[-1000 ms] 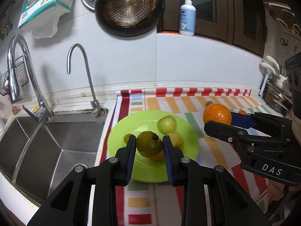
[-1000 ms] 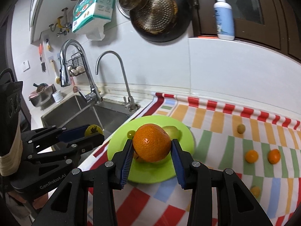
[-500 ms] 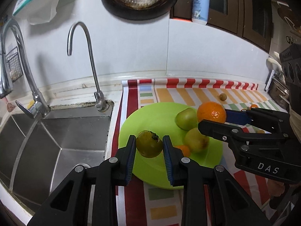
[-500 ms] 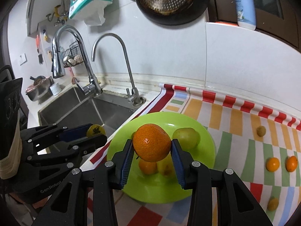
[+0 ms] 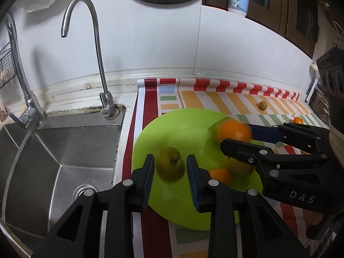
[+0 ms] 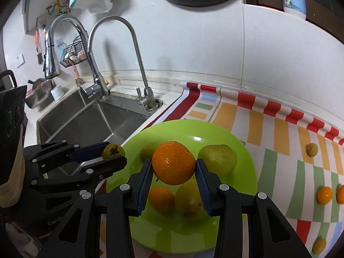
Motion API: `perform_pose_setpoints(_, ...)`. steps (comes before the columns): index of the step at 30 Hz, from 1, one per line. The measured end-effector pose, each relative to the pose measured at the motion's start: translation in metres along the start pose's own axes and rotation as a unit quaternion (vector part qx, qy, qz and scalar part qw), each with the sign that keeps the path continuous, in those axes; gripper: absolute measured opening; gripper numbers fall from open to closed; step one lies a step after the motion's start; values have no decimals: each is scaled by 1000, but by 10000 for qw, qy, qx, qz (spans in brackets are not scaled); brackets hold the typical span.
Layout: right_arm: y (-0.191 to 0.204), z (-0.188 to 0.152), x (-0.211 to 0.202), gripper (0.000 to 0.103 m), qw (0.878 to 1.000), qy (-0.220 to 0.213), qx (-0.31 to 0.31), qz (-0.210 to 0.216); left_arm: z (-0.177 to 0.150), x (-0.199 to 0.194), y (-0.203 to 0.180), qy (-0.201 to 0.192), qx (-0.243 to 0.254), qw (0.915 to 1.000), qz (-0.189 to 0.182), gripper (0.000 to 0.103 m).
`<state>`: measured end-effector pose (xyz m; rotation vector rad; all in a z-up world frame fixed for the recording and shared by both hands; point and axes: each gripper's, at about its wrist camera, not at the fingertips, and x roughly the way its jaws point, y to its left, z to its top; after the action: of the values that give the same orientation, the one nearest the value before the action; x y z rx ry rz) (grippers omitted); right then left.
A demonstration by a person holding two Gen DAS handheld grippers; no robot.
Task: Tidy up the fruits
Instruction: 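Lower the yellow-green fruit onto the plate and open left tool while right tool releases the orange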
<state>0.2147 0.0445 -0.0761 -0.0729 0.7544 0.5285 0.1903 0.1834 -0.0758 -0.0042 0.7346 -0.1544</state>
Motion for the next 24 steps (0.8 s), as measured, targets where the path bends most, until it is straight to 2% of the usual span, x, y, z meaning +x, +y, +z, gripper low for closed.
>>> perform_pose_setpoints(2, -2, 2, 0, 60, 10000, -42, 29, -47, 2, -1, 0, -46, 15, 10000, 41, 36)
perform_pose_setpoints(3, -3, 2, -3, 61, 9998, -125, 59, -106, 3, -2, 0, -65, 21, 10000, 68, 36)
perform_pose_setpoints(10, -8, 1, -22, 61, 9988, -341, 119, -319, 2, -15, -5, -157, -3, 9997, 172, 36)
perform_pose_setpoints(24, -17, -19, -79, 61, 9962, -623, 307, -530, -1, -63, -37, -548, 137, 9981, 230, 54)
